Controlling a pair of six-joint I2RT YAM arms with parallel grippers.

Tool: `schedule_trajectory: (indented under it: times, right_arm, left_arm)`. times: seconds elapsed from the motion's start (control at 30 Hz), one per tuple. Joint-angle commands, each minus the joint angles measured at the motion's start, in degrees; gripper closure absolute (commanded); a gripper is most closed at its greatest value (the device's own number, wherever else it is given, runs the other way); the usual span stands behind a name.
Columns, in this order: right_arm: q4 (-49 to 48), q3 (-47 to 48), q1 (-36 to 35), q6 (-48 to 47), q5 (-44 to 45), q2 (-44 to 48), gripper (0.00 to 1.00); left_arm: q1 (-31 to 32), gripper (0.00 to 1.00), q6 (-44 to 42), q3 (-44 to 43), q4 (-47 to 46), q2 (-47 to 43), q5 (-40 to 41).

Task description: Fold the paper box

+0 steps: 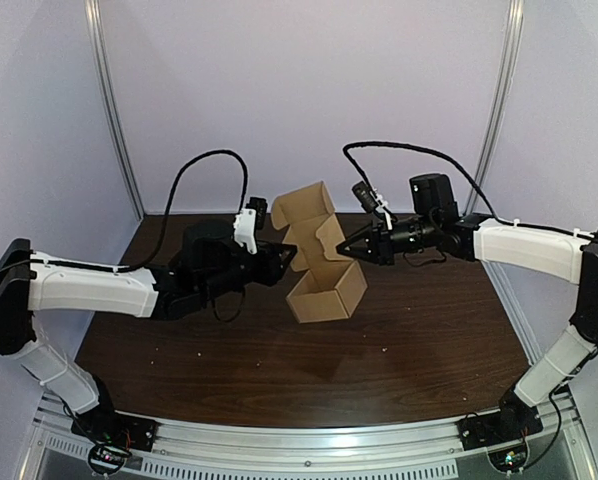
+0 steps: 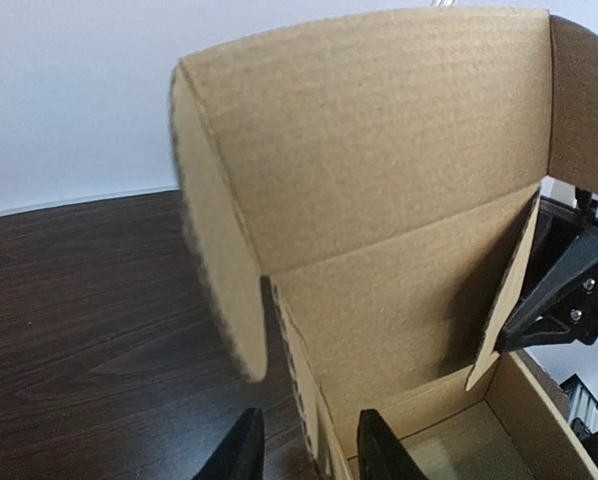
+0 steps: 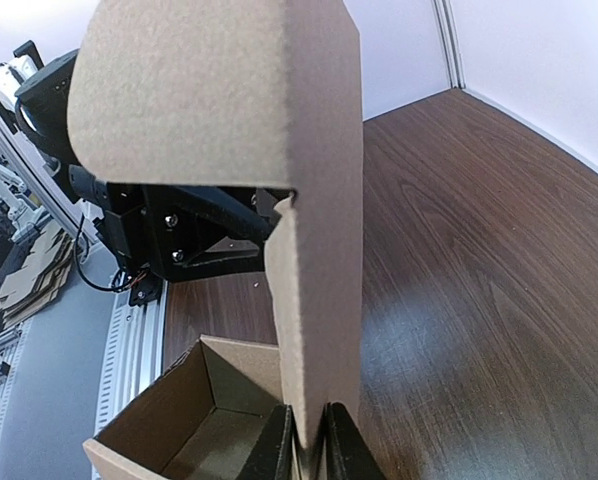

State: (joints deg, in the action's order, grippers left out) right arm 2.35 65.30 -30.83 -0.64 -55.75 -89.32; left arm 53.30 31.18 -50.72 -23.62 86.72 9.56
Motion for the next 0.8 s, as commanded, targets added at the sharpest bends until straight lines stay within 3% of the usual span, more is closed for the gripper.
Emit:
schedule_trajectory:
  times: [0.0, 0.33, 0.5, 0.77]
  right_arm:
    - [0.1, -1.0, -0.2, 0.1, -1.2, 1.8, 0.87]
    - [6.1, 1.0, -0.4, -3.4, -0.5, 1.5, 0.84]
    - [11.0, 1.8, -0.4, -6.4, -0.2, 1.4, 0.63]
    - [46.3, 22.4, 0.4, -21.0, -0.1, 1.3, 0.42]
  left_arm:
    - [-0.8, 0.7, -1.0, -2.8, -5.1, 2.8, -5.5]
    - [-0.9, 0.89, -2.7, -3.2, -3.4, 2.5, -3.0]
    - [-1.0, 0.93, -4.8, -3.1, -1.3, 1.9, -0.9]
    - [-0.9, 0.97, -11.7, -0.8, 0.4, 3.0, 3.4]
